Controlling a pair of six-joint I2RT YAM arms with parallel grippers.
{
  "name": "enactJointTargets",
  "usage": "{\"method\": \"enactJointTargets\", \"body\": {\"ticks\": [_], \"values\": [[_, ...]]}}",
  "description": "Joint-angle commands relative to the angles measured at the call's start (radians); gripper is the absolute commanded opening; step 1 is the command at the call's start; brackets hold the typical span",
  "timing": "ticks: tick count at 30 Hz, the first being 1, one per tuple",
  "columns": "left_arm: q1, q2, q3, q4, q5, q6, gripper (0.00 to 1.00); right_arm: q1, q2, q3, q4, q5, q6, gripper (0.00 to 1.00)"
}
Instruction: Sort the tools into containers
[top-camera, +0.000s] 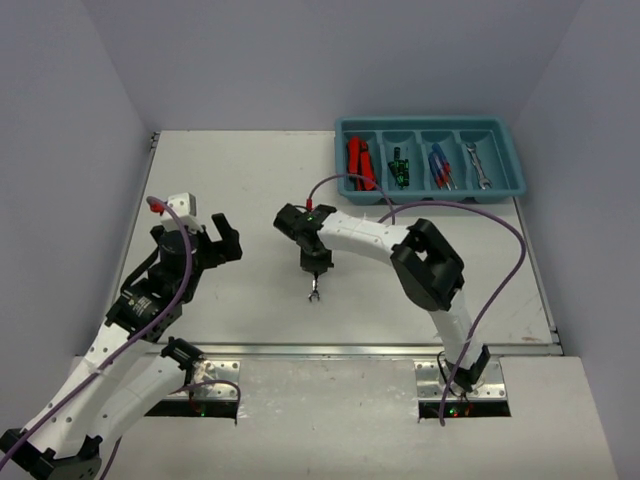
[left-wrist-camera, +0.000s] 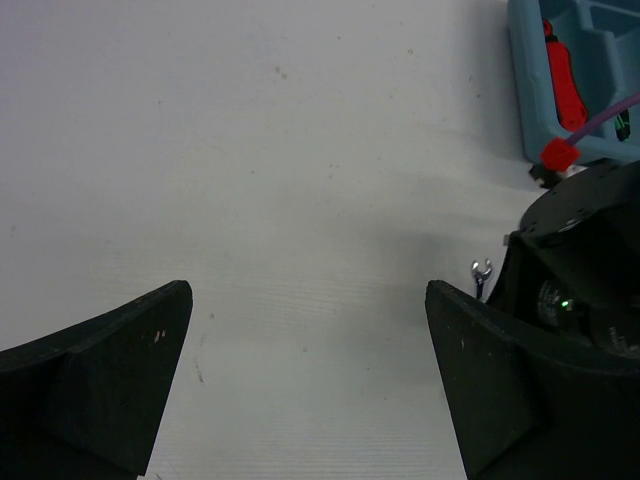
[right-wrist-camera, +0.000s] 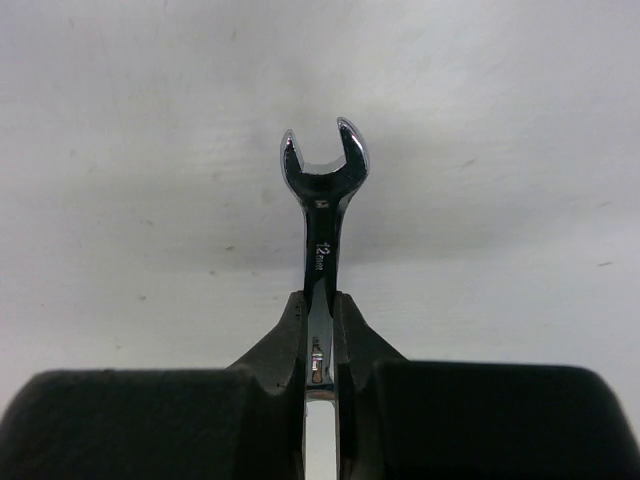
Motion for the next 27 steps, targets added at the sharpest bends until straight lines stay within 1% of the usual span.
{"method": "enactJointTargets", "body": {"ticks": [1, 4, 5, 6, 8, 10, 12, 13, 14, 16, 18, 21, 22, 23, 24, 25, 26, 27], "values": [[0.008, 0.018, 0.023, 0.048, 0.019, 0.016, 1.0, -0.084, -0.207, -0.021, -0.003, 0.148, -0.239, 0.0], [0.008, 0.023, 0.023, 0.048, 0.022, 0.016, 1.0, -0.175, -0.337, -0.068, -0.001, 0.186, -0.399, 0.0], [0.008, 0.022, 0.023, 0.048, 0.022, 0.017, 1.0, -0.188, -0.347, -0.058, -0.001, 0.195, -0.428, 0.0], [0.008, 0.019, 0.022, 0.049, 0.024, 0.018, 1.0, -0.228, -0.378, -0.033, -0.001, 0.223, -0.52, 0.0], [0.008, 0.018, 0.022, 0.052, 0.027, 0.019, 1.0, -0.299, -0.386, 0.018, -0.003, 0.296, -0.649, 0.0], [0.009, 0.017, 0.023, 0.051, 0.029, 0.019, 1.0, -0.378, -0.373, 0.063, 0.023, 0.333, -0.771, 0.0], [0.009, 0.013, 0.021, 0.053, 0.037, 0.021, 1.0, -0.448, -0.309, 0.101, 0.118, 0.442, -1.067, 0.0], [0.008, 0.008, 0.02, 0.054, 0.041, 0.021, 1.0, -0.491, -0.275, 0.124, 0.189, 0.516, -1.152, 0.0], [0.007, 0.001, 0.018, 0.055, 0.046, 0.021, 1.0, -0.537, -0.242, 0.152, 0.242, 0.568, -1.218, 0.0], [0.004, -0.012, 0.013, 0.06, 0.054, 0.021, 1.0, -0.636, -0.175, 0.237, 0.261, 0.576, -1.254, 0.0], [0.0, -0.018, 0.01, 0.065, 0.062, 0.024, 1.0, -0.686, -0.105, 0.308, 0.337, 0.631, -1.316, 0.0], [-0.011, -0.012, 0.008, 0.067, 0.084, 0.026, 1.0, -0.73, 0.014, 0.385, 0.596, 0.701, -1.554, 0.0], [-0.014, -0.009, 0.008, 0.07, 0.09, 0.029, 1.0, -0.734, 0.043, 0.411, 0.662, 0.74, -1.676, 0.0], [-0.018, -0.008, 0.007, 0.071, 0.096, 0.03, 1.0, -0.74, 0.081, 0.412, 0.769, 0.771, -1.787, 0.0], [-0.023, -0.007, 0.007, 0.071, 0.1, 0.03, 1.0, -0.745, 0.11, 0.413, 0.89, 0.797, -1.833, 0.0], [-0.024, -0.007, 0.008, 0.072, 0.104, 0.031, 1.0, -0.75, 0.136, 0.404, 1.031, 0.814, -1.922, 0.0], [-0.024, -0.007, 0.008, 0.074, 0.106, 0.032, 1.0, -0.758, 0.163, 0.397, 1.158, 0.824, -2.038, 0.0], [-0.025, -0.007, 0.008, 0.074, 0.109, 0.032, 1.0, -0.767, 0.189, 0.414, 1.215, 0.831, -2.052, 0.0]]}}
